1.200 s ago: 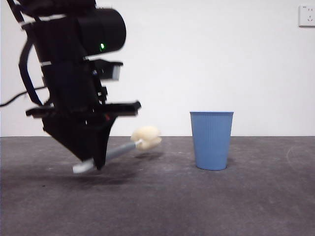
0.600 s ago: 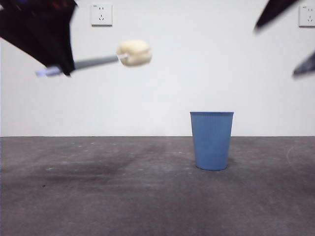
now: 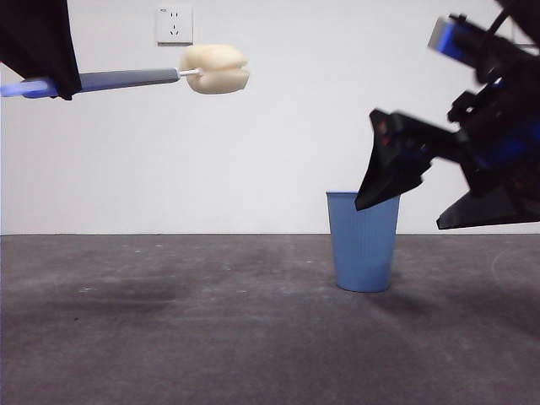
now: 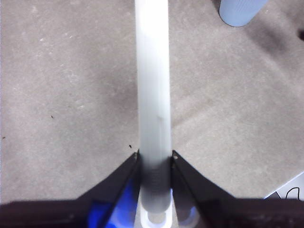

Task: Pick up the cup brush,pick up the cup,insert the brush into the cup,clean the cup,put the cup brush back,put the cup back to the fixed position on the table

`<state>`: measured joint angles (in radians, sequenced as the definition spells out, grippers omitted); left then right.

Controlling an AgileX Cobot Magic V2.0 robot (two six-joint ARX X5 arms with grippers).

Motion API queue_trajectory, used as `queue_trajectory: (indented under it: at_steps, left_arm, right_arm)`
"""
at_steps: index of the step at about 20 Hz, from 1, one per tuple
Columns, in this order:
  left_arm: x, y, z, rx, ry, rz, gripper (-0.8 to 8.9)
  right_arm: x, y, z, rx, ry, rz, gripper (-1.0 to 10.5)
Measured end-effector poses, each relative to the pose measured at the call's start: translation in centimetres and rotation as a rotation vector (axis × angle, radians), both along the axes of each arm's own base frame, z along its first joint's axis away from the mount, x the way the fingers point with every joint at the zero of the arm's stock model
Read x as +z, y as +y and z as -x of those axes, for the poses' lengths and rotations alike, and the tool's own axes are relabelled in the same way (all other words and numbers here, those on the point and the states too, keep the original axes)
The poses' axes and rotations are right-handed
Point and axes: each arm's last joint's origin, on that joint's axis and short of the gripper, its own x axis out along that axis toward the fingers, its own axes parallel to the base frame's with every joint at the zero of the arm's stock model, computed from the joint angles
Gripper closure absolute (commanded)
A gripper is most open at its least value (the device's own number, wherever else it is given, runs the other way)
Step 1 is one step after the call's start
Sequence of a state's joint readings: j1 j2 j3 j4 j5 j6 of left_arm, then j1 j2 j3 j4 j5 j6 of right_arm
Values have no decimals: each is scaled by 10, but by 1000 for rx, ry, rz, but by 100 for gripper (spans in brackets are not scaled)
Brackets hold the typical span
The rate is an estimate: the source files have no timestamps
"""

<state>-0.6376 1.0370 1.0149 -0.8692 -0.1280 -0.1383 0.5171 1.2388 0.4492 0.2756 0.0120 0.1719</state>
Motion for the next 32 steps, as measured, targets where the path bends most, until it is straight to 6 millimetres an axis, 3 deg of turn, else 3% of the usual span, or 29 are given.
queue_trajectory:
  at_steps: [7,13,18,23,26,32]
  left_arm:
    - [0,0,0,0,2,-2,822]
    - [-1,1,1,-1,17,-12,822]
    - [-1,1,1,0,16,-12,822]
    - [-1,1,1,0,13,-9,822]
    - [-1,1,1,0,10,-7,822]
    - [0,0,0,0,1,0,822]
  right_arm:
    - [-28,12,-26,-6,-84,-8,351]
    - [-48,10,-43,-42,-149,-39,351]
    - [-57,6,-52,-33,-186,-70,351]
    - [-55,15,-74,-3,-210,-73,355]
    - [-55,16,-78,-3,-216,-69,623]
    - [-55,16,-78,2,-221,-58,962]
